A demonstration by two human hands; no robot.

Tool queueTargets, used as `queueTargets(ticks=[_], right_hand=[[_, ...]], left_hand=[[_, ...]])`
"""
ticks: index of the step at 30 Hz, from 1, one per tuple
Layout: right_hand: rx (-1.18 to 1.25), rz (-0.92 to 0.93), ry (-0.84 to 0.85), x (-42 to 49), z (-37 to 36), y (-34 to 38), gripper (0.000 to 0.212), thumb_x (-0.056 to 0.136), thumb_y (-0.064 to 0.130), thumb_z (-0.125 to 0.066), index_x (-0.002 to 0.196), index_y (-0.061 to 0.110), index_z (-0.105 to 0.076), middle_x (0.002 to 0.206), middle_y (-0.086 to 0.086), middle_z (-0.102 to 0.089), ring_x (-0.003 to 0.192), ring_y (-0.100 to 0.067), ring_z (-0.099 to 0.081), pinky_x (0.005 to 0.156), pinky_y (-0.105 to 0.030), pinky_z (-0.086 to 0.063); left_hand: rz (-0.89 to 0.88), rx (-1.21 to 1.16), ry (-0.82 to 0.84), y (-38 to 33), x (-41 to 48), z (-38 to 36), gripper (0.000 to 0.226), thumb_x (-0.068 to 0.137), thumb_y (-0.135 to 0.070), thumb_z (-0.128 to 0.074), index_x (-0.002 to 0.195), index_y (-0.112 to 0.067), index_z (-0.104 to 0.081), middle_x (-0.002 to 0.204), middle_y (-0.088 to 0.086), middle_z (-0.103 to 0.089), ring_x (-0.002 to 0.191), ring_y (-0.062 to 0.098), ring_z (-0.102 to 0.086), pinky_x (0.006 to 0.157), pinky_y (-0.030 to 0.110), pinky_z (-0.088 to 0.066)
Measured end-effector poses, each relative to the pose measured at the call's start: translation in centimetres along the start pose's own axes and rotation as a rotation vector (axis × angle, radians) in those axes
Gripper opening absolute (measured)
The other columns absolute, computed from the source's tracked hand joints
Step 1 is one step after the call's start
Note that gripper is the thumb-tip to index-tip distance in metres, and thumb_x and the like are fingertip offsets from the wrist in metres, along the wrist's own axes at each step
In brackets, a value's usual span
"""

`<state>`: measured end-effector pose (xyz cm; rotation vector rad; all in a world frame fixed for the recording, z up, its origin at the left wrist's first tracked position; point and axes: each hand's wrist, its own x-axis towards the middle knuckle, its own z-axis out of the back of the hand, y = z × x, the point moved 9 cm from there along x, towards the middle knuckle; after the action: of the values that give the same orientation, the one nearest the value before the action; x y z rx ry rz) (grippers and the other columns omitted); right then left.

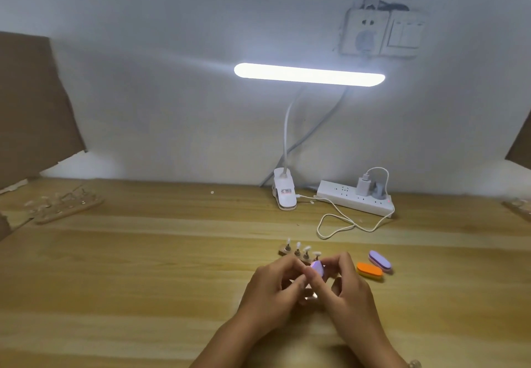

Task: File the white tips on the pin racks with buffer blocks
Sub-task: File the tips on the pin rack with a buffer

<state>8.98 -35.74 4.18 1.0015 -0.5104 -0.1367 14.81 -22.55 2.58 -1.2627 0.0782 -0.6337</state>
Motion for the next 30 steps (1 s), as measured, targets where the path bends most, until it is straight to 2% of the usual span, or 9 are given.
queueTargets(ticks=[7, 9, 11, 13, 16, 19, 23, 27, 30], right_hand=[[0.009, -0.036, 0.034, 0.2, -0.3, -0.4, 0.028, 0.08, 0.045, -0.073, 0.092, 0.028, -0.054, 0.09, 0.027, -0.063, 0.057, -0.004, -0.05, 0.06, -0.023, -0.039], [0.018, -0.039, 0.032, 0.2, -0.3, -0.4, 0.032, 0.078, 0.051, -0.07, 0.093, 0.028, -0.055, 0.091, 0.026, -0.064, 0.058, -0.003, -0.051, 0.059, -0.021, -0.038], [0.022, -0.038, 0.02, 0.2, -0.1, -0.4, 0.04, 0.072, 0.061, -0.063, 0.094, 0.029, -0.055, 0.091, 0.025, -0.064, 0.059, -0.003, -0.052, 0.058, -0.018, -0.037], [0.014, -0.043, 0.026, 0.2, -0.2, -0.5, 0.037, 0.075, 0.06, -0.064, 0.093, 0.03, -0.055, 0.09, 0.025, -0.065, 0.057, -0.004, -0.051, 0.059, -0.02, -0.038], [-0.005, -0.026, 0.063, 0.0, -0.5, -0.4, 0.037, 0.074, 0.061, -0.067, 0.092, 0.031, -0.055, 0.088, 0.02, -0.067, 0.053, -0.007, -0.048, 0.058, -0.023, -0.041], [0.062, -0.032, -0.013, 0.2, 0.3, -0.3, 0.047, 0.063, 0.069, -0.063, 0.092, 0.032, -0.057, 0.087, 0.021, -0.067, 0.051, -0.006, -0.047, 0.058, -0.024, -0.042], [0.126, -0.021, 0.026, 0.0, 0.1, -0.2, 0.042, 0.068, 0.061, -0.068, 0.097, 0.032, -0.06, 0.091, 0.018, -0.068, 0.05, -0.006, -0.045, 0.057, -0.024, -0.044], [0.068, 0.012, 0.085, 0.0, -0.5, -0.2, 0.023, 0.081, 0.038, -0.075, 0.097, 0.031, -0.061, 0.09, 0.018, -0.069, 0.051, -0.004, -0.045, 0.055, -0.021, -0.042], [0.065, 0.018, 0.095, 0.2, -0.6, -0.3, 0.02, 0.081, 0.04, -0.074, 0.094, 0.03, -0.063, 0.087, 0.017, -0.07, 0.05, -0.004, -0.044, 0.052, -0.017, -0.038]], left_hand=[[0.027, -0.016, 0.01, 0.6, 0.2, -0.2, 0.017, 0.084, -0.042, -0.058, 0.095, -0.031, -0.066, 0.077, -0.009, -0.076, 0.062, 0.009, -0.071, 0.063, 0.025, -0.052], [0.033, -0.021, 0.0, 0.7, 0.3, -0.2, 0.012, 0.086, -0.036, -0.06, 0.093, -0.028, -0.066, 0.078, -0.008, -0.076, 0.062, 0.01, -0.071, 0.062, 0.023, -0.051], [0.032, -0.023, -0.013, 0.8, 0.3, -0.1, 0.004, 0.09, -0.027, -0.061, 0.091, -0.027, -0.065, 0.079, -0.007, -0.076, 0.062, 0.012, -0.072, 0.062, 0.023, -0.051], [0.036, -0.05, -0.035, 0.9, 0.3, 0.1, 0.007, 0.092, -0.02, -0.063, 0.088, -0.026, -0.065, 0.077, -0.005, -0.076, 0.06, 0.013, -0.071, 0.061, 0.023, -0.051], [0.069, -0.12, -0.076, 1.1, 0.3, 0.7, 0.012, 0.093, -0.017, -0.064, 0.086, -0.026, -0.066, 0.075, -0.001, -0.075, 0.06, 0.015, -0.07, 0.058, 0.027, -0.054], [0.106, -0.167, -0.085, 1.5, 0.2, 0.8, 0.016, 0.095, -0.016, -0.064, 0.084, -0.028, -0.066, 0.08, 0.002, -0.076, 0.06, 0.021, -0.071, 0.056, 0.031, -0.056], [0.093, -0.151, -0.074, 1.4, 0.2, 0.7, 0.01, 0.094, -0.016, -0.065, 0.088, -0.024, -0.067, 0.078, 0.0, -0.075, 0.059, 0.018, -0.07, 0.059, 0.032, -0.056], [0.061, -0.101, -0.041, 1.2, 0.2, 0.5, 0.004, 0.093, -0.018, -0.064, 0.093, -0.022, -0.065, 0.077, -0.001, -0.075, 0.061, 0.015, -0.071, 0.062, 0.034, -0.057], [0.038, -0.064, -0.021, 1.0, 0.1, 0.3, 0.007, 0.092, -0.022, -0.063, 0.099, -0.025, -0.062, 0.076, -0.003, -0.075, 0.066, 0.015, -0.072, 0.07, 0.04, -0.059]])
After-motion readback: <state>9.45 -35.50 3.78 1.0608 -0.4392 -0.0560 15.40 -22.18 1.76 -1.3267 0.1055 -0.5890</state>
